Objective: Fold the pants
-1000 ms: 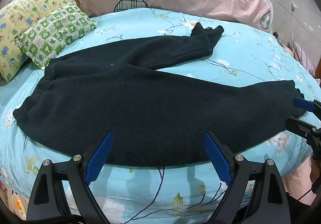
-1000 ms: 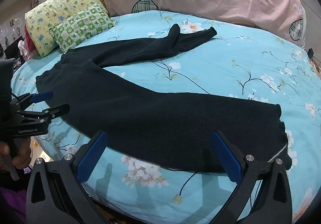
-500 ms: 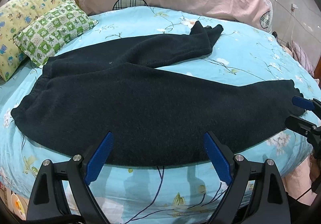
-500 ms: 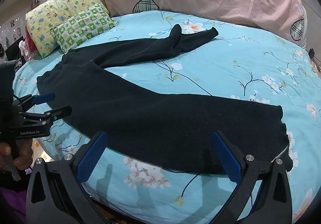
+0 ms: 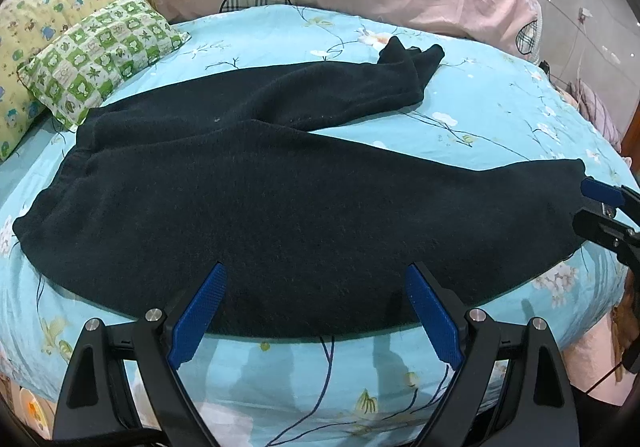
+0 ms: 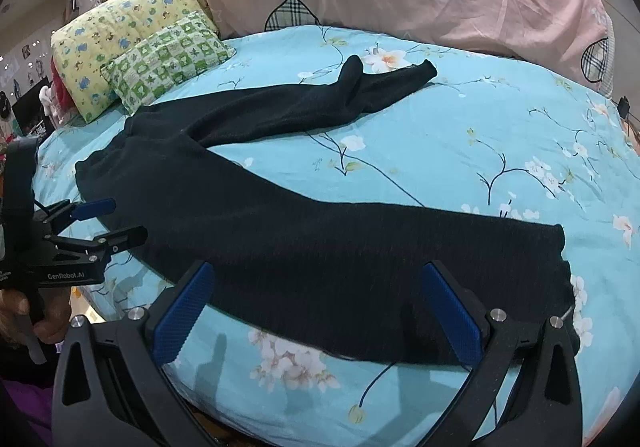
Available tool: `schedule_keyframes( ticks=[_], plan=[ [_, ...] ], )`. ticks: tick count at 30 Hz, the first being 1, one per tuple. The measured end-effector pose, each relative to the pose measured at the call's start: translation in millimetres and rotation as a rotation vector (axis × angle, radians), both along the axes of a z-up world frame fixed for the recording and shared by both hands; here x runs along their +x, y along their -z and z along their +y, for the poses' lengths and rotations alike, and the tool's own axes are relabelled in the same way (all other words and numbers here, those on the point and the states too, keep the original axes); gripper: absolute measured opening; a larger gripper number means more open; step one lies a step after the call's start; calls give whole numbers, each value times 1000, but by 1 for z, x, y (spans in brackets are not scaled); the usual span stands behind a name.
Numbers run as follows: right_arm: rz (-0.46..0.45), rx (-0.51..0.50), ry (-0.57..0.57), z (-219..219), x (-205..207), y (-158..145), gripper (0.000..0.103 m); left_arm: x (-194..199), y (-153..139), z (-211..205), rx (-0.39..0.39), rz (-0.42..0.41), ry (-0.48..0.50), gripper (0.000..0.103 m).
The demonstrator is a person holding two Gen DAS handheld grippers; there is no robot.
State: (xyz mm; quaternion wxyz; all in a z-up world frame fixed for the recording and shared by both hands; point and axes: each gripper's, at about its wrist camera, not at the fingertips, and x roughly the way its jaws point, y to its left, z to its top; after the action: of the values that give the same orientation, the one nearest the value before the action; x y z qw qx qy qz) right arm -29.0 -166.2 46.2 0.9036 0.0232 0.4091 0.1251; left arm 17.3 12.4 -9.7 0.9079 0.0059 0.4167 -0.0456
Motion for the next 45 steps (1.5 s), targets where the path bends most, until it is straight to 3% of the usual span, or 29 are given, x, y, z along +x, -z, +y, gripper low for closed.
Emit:
schedule_keyframes(
  ticks=[27, 38, 45],
  plan=[
    [-3, 34, -22, -19, 73, -19, 103, 63, -29, -2, 4, -19, 76, 92],
    [-5, 45, -55, -34, 154, -39, 103, 140, -57, -5, 0, -13, 170, 92],
    [35, 137, -43, -57, 230, -45, 98, 202, -61, -17, 41, 2, 256, 92]
  ],
)
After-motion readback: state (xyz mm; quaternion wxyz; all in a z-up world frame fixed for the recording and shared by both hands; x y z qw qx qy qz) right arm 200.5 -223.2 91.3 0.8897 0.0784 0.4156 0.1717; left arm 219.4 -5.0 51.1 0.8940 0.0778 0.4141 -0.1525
